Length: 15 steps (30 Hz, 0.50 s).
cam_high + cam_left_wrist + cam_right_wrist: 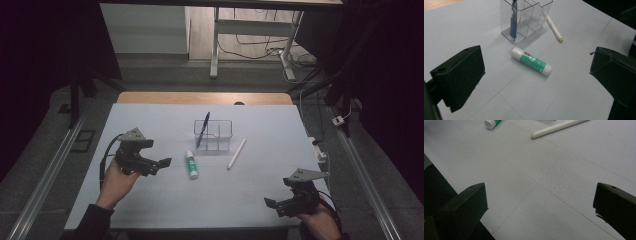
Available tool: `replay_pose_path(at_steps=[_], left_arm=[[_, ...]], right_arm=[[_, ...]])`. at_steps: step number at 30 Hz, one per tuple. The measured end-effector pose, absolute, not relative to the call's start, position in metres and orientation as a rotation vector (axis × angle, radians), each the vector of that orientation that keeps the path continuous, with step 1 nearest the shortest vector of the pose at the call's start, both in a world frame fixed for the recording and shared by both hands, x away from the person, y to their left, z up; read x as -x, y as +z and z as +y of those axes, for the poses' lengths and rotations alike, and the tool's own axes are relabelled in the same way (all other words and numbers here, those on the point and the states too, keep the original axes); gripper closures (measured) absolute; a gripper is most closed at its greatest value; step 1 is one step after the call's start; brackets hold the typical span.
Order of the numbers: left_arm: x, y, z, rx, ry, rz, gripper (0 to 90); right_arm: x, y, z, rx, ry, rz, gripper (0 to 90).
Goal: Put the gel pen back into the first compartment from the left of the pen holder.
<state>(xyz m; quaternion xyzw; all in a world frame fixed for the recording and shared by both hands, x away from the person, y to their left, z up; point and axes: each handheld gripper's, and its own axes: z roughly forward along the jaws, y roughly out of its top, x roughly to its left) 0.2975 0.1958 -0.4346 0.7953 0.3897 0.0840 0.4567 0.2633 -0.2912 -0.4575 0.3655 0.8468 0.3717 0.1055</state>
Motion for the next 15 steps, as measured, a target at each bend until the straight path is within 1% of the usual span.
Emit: replay_pose_path(at_steps=[15], left_arm=[[-0.243, -0.452, 0.220, -1.934, 0.219, 1.031, 0.0]], right_arm=[[-0.263, -0.457, -0.290, -1.081, 1.087, 2.493, 0.0]])
